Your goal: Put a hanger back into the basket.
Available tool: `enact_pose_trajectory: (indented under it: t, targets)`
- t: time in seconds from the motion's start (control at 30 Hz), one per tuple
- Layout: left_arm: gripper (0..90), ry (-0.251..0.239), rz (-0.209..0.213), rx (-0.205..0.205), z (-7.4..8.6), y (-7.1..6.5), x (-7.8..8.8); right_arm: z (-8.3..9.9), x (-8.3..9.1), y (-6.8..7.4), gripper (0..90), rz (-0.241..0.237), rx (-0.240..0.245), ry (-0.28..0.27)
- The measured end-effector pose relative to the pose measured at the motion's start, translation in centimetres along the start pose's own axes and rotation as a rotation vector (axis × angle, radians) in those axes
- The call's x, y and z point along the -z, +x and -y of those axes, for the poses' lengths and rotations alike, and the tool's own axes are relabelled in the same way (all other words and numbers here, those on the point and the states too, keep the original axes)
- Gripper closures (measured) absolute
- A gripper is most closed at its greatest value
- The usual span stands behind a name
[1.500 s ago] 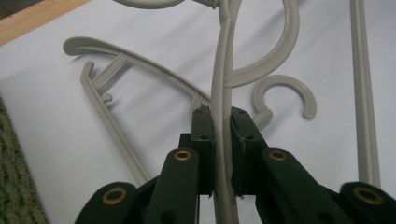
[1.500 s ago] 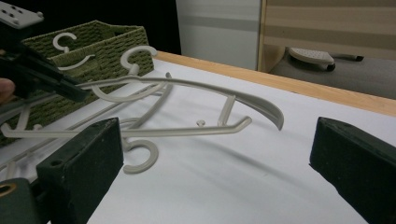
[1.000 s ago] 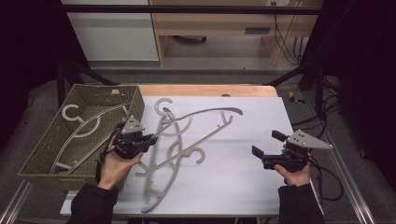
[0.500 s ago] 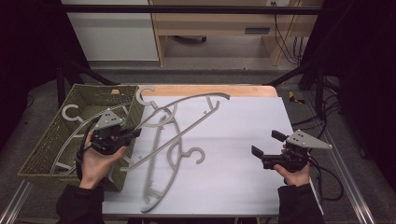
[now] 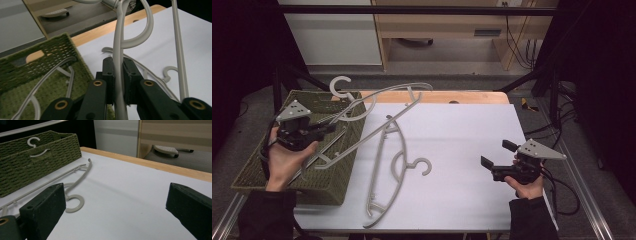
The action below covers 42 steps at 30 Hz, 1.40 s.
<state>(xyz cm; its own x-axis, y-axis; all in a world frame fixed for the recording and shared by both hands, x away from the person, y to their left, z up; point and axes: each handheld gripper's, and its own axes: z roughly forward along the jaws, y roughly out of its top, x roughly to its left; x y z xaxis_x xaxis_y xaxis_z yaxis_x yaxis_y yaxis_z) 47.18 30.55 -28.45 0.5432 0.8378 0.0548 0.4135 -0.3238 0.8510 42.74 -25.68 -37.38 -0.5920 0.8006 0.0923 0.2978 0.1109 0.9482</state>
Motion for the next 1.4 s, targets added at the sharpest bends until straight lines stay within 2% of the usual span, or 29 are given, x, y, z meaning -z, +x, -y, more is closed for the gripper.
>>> enact_pose_trajectory:
  t: [0.3,0.4,0.47,0.57,0.7,0.97,1.17,1.4]
  targets:
    - [81.4,-0.007,-0.060,0.024,0.6,3.7,1.5,0.0,-0.1,0.0,2.8,0.001,-0.002,0.001]
    - [81.4,-0.002,-0.082,0.026,1.1,4.7,1.8,0.0,-0.1,0.0,2.8,0.002,-0.001,0.002]
    - [81.4,0.003,-0.096,0.010,1.4,5.3,2.0,0.0,-0.2,0.0,2.8,0.003,0.000,0.002]
    - [81.4,-0.009,-0.115,0.012,1.9,6.1,2.2,0.0,-0.2,0.0,2.8,0.002,0.000,0.006]
    - [81.4,-0.029,-0.125,0.022,2.8,7.6,2.5,0.1,-0.2,0.0,2.8,0.003,0.001,0.007]
    - [81.4,-0.027,-0.163,0.060,5.0,10.5,3.0,0.1,-0.3,0.1,2.8,0.002,0.002,0.014]
    - [81.4,-0.018,-0.175,0.094,7.2,12.5,3.6,0.1,-0.4,0.1,2.7,0.005,0.001,0.012]
    - [81.4,0.007,-0.181,0.103,8.7,13.7,4.4,0.1,-0.5,0.1,2.8,0.006,0.001,0.015]
